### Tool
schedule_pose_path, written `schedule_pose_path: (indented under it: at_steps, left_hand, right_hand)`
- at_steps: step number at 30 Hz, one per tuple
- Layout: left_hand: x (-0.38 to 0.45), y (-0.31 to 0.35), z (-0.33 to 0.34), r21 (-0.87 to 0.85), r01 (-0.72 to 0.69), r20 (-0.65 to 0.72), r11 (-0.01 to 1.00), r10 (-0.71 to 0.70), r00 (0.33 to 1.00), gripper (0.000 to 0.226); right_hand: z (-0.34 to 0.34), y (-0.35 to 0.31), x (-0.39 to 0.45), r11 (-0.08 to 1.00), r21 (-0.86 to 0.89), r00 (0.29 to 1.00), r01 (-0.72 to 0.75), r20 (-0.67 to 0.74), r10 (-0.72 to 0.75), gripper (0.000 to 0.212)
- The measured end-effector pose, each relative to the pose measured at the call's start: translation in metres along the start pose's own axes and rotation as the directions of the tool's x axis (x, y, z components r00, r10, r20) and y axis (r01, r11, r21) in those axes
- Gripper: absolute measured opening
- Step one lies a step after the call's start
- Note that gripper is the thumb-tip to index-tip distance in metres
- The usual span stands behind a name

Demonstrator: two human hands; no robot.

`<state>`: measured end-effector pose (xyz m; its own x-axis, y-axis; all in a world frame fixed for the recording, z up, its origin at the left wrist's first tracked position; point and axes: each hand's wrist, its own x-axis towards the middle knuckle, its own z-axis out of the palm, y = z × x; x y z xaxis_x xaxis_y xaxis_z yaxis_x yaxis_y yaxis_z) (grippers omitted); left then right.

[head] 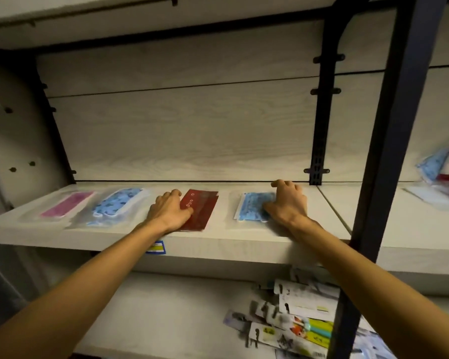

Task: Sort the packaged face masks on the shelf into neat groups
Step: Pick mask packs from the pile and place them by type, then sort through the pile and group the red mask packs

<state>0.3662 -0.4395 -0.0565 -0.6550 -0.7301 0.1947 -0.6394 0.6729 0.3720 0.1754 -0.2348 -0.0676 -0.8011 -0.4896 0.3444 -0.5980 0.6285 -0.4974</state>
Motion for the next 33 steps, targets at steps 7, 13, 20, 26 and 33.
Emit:
schedule_pose_path:
  at_steps: [7, 13, 20, 26, 33]
  left_hand:
    - [-0.007, 0.004, -0.012, 0.123, -0.166, -0.059, 0.978, 0.174, 0.983, 0.061]
    - [-0.040, 0.012, -0.028, 0.225, -0.327, -0.009, 0.918, 0.337, 0.941, 0.066]
    - [-0.086, 0.024, -0.016, 0.179, -0.435, -0.002, 0.882, 0.443, 0.897, 0.073]
    - [-0.120, 0.058, -0.005, 0.172, -0.548, 0.076, 0.819, 0.543, 0.836, 0.078]
    - [-0.172, 0.153, 0.005, -0.024, -0.696, 0.094, 0.718, 0.695, 0.713, 0.055]
  right_hand:
    - [-0.011, -0.010, -0.011, 0.941, -0.097, 0.919, 0.323, -0.204, -0.337, 0.048]
    - [-0.021, -0.017, -0.047, 0.940, -0.139, 0.949, 0.310, 0.112, -0.296, 0.064]
    - [-0.047, -0.006, -0.109, 0.912, -0.258, 0.944, 0.320, 0.171, -0.282, 0.072]
    - [-0.101, 0.018, -0.165, 0.910, -0.238, 0.939, 0.339, 0.133, -0.316, 0.060]
    - [-0.184, 0.083, -0.198, 0.883, -0.391, 0.954, 0.260, -0.038, -0.298, 0.036]
